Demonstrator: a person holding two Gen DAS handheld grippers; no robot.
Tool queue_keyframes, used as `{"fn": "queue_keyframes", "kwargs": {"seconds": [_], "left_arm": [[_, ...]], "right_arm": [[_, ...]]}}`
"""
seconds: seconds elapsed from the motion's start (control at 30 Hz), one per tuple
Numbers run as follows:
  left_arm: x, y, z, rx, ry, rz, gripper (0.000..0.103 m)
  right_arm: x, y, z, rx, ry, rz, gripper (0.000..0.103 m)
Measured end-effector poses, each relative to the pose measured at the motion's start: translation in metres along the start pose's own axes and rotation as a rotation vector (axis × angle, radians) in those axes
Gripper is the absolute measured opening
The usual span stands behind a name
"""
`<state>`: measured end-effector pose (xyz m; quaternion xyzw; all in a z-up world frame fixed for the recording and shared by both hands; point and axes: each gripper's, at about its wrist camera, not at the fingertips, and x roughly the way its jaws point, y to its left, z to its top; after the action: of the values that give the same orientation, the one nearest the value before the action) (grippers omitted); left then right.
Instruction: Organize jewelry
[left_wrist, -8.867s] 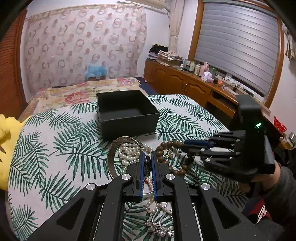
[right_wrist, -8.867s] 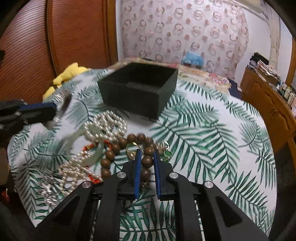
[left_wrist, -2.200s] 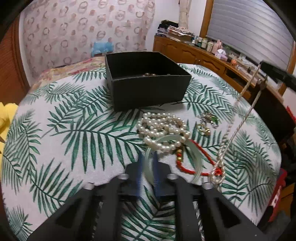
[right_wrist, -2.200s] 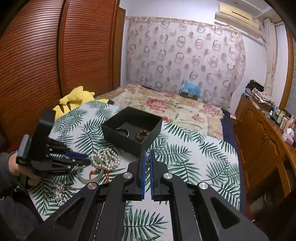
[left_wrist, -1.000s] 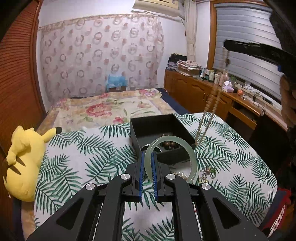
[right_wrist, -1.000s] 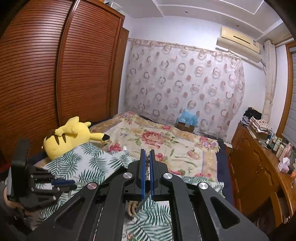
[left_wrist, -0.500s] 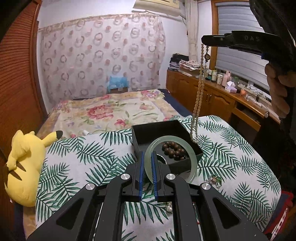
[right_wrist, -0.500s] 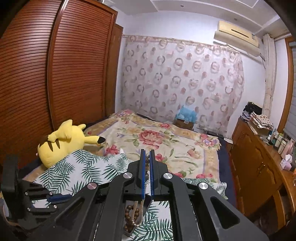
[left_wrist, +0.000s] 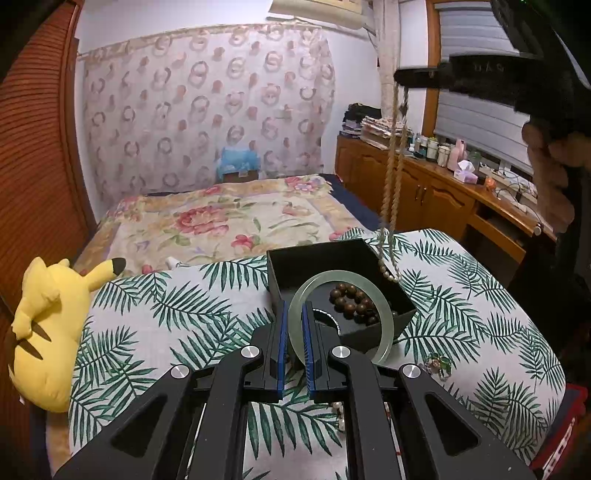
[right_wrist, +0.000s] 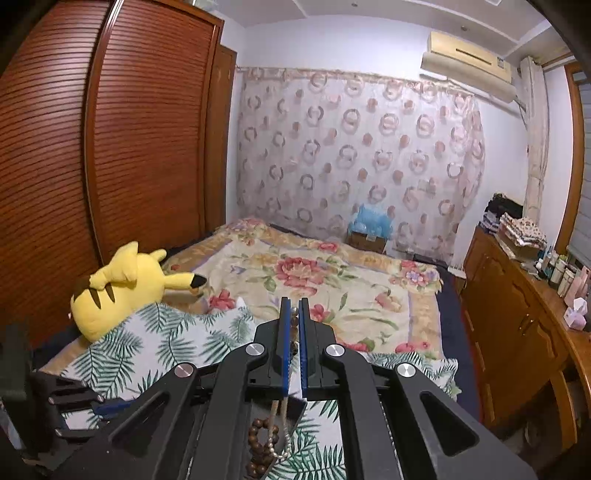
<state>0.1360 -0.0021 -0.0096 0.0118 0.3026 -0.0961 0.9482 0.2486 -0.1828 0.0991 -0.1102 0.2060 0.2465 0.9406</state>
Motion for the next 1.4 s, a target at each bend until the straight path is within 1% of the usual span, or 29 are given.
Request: {"fn": "queue_keyframes", "kwargs": {"seconds": [0.13,0.23,0.37,0.53,0.57,0.6,0.63,0.67,0.7,0.97,1.17,1.4], "left_arm": [[0.003,0.002,0.001,-0.006,0.003,0.002,0.007],[0.003,0.002,0.002,-0.005,0.003,0.002,0.007],[0.007,0.003,0.003,-0.003,0.008,0.008,0.007],[0.019,0.004,0.006,-0.001,0.023,0.016,0.007],[0.020,0.004,0.006,0.001,0.026,0.017,0.007],[0.023,0.003,0.006,0.003,0.030,0.019,0.007],[0.025,0.002,0.006,0.004,0.033,0.020,0.007],[0.029,0.001,0.007,0.008,0.038,0.021,0.007],[0.032,0.000,0.007,0.011,0.043,0.023,0.007],[0.058,-0.008,0.017,0.031,0.070,0.045,0.007],[0.079,-0.015,0.021,0.049,0.100,0.064,0.007],[0.093,-0.019,0.022,0.057,0.128,0.065,0.007]], "right_arm": [[-0.003,0.002,0.010,-0.012,-0.017,-0.008,0.005],[-0.001,0.005,0.010,-0.025,0.002,-0.009,0.005],[0.022,0.006,-0.011,-0.021,0.084,0.000,0.006],[0.053,0.003,-0.046,0.023,0.206,0.060,0.006],[0.056,0.004,-0.052,0.015,0.225,0.065,0.008],[0.058,0.004,-0.058,0.011,0.234,0.067,0.013],[0.060,0.005,-0.063,0.012,0.241,0.073,0.016],[0.059,0.004,-0.068,0.019,0.243,0.081,0.022],[0.058,0.002,-0.073,0.025,0.245,0.082,0.023],[0.043,-0.011,-0.113,0.052,0.276,0.090,0.023],[0.027,-0.014,-0.147,0.063,0.282,0.096,0.023],[0.015,-0.011,-0.171,0.078,0.282,0.114,0.023]]}}
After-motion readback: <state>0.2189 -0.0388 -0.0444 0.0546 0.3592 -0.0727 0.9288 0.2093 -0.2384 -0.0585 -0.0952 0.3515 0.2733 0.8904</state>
